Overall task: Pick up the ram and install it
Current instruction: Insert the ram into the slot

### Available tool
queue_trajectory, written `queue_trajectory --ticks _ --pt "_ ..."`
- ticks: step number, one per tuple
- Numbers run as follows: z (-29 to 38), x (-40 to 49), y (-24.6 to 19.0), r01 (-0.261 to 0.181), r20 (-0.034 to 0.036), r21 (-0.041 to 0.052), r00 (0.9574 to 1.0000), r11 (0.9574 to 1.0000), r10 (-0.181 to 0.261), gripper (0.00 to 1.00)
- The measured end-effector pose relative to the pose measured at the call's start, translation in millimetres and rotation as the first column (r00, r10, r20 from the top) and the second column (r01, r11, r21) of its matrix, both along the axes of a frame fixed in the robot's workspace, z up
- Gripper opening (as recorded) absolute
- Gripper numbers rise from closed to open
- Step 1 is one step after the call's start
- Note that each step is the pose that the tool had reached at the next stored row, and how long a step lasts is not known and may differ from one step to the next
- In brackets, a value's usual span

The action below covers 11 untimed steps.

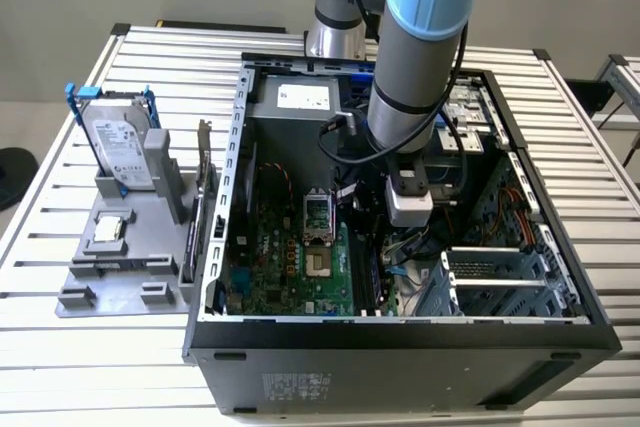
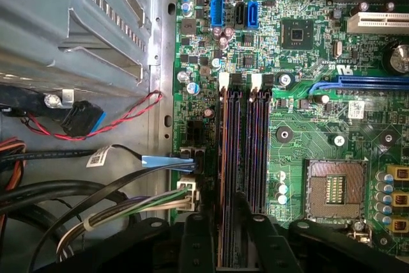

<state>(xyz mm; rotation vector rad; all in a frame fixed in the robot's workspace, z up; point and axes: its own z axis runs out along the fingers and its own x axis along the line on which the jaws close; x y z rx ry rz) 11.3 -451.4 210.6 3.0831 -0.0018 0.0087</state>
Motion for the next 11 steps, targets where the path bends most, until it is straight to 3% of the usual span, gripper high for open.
queue_trajectory --ticks 6,11 --pt "0.8 0.0 -0.1 0.0 -0.0001 -0.0003 1.0 1.0 0.0 1.0" --pt "15.1 0.0 -0.3 0.0 -0.0002 0.0 1.0 1.0 0.0 1.0"
